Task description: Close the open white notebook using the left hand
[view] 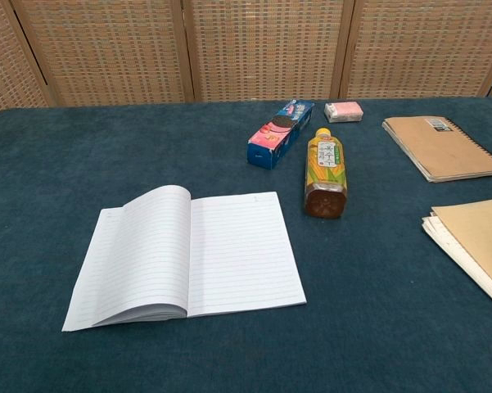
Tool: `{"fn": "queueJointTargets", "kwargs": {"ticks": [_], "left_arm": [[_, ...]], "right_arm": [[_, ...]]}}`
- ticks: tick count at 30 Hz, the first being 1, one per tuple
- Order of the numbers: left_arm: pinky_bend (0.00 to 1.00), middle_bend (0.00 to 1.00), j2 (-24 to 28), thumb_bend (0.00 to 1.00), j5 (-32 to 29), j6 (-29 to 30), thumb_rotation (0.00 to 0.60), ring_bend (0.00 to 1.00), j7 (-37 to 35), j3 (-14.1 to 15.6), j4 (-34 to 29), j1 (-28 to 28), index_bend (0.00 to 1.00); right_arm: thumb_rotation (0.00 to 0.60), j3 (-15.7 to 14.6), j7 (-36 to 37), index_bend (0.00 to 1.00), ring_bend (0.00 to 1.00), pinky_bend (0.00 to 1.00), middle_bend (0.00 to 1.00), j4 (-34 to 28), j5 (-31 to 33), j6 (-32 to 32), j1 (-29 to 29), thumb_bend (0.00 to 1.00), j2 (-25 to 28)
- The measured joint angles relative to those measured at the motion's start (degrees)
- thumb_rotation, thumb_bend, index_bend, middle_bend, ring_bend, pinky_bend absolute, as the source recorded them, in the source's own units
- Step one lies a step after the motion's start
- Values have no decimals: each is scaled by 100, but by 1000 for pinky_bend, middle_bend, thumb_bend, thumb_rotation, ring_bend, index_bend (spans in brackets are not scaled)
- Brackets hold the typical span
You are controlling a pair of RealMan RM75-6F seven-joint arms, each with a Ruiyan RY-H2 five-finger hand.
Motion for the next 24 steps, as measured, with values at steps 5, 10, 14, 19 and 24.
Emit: {"fn": "queueJointTargets", "kwargs": {"ticks": [5,10,14,19,24], "left_arm": [[0,0,-19,24,-9,4,600,0,30,-5,9,14,0],[0,0,-51,26,3,14,600,0,46,-13,19,15,0],[0,0,-73,28,-9,-9,600,0,22,-36,30,-7,0],[0,0,-98,31,8,-31,600,0,15,-23,45,-15,0],[0,0,-131,32,54,-45,600,0,39,-1,42,-25,0]], "right_arm": [[600,-4,-5,22,0,0,0,2,18,-22,3,125,1],[600,1,18,24,0,0,0,-23,20,-11,0,125,7],[600,3,-6,24,0,0,0,-16,62,-53,5,125,5],[600,11,17,25,0,0,0,-27,87,-44,-3,124,17],[600,3,20,24,0,0,0,-21,92,-65,-1,125,15]]}}
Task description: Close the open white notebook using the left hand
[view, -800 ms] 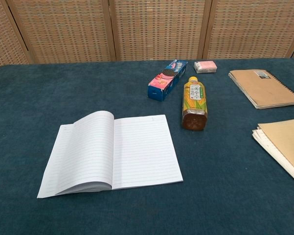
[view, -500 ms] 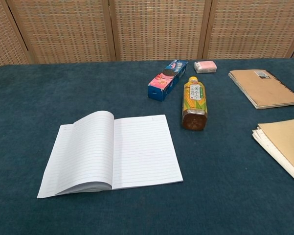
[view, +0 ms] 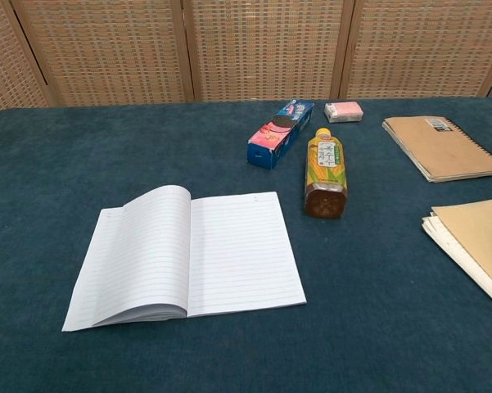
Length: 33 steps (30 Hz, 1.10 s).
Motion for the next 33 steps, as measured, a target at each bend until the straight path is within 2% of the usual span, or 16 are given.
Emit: {"fn": "queueJointTargets", "kwargs": {"ticks": [5,11,18,28,33], "left_arm": [[0,0,-92,49,142,-34,600,0,56,31,-17,-49,0],[0,0,-255,178,277,-336,600,0,245,84,-69,-229,0],[0,0,-710,190,358,-818,600,0,841,88,-138,-525,0],[0,0,-1510,290,-29,-1399,600,0,1468,-46,-111,-846,0],[0,0,-1756,293,-247,-1619,600,0,1725,-93,-118,-980,0]], "right_arm": [[600,14,65,25,0,0,0,-6,25,5,1,125,16],[600,32,145,30,0,0,0,-23,57,27,-10,125,52],[600,52,244,30,0,0,0,-20,111,9,-7,125,78],[600,88,450,30,0,0,0,-27,155,50,-19,124,147],[600,103,500,30,0,0,0,-15,175,45,-14,124,150]]}}
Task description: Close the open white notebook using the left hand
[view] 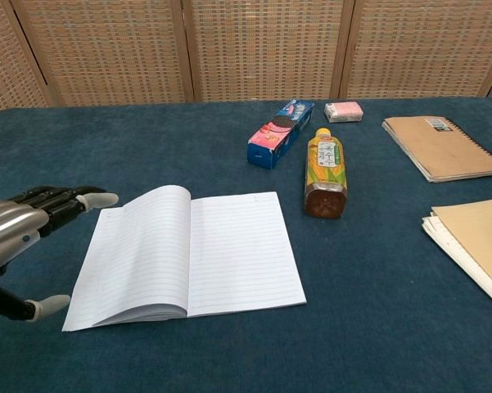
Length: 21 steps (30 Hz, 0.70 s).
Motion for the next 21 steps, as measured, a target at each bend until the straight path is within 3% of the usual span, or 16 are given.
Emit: {"fn": "queueJointTargets", "kwargs": {"ticks": [21], "left_arm": [[0,0,-842,292,-270,-89,600,0,404,161,701,-116,0]], "right_arm": [[600,-12,39,33,0,0,0,1,-39,-3,6,124,-13]]}}
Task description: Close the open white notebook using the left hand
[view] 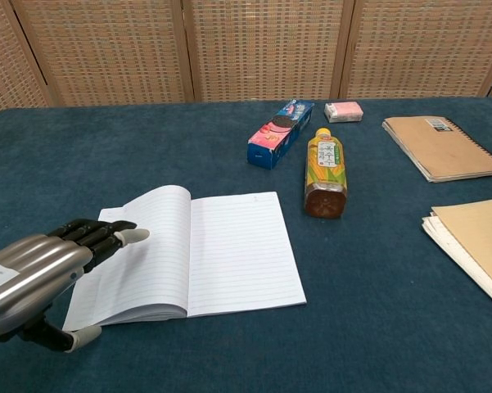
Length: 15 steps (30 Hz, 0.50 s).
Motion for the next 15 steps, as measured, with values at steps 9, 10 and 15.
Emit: {"fn": "queueJointTargets", "kwargs": {"ticks": [9,10,15], "left_arm": [[0,0,-244,292,103,174,600,0,63,84,341,20,0],[0,0,-264,292,110,187,600,0,79,87,370,22,0],[0,0,-353,292,117,214,600,0,169,103,510,20,0]], "right_arm": [[600,-6,93,34,0,0,0,-19,-28,28,-6,124,12],[600,-8,110,34,0,0,0,-26,-32,30,-6,124,15],[600,3,165,35,0,0,0,-45,-27,63,-18,125,33]]}}
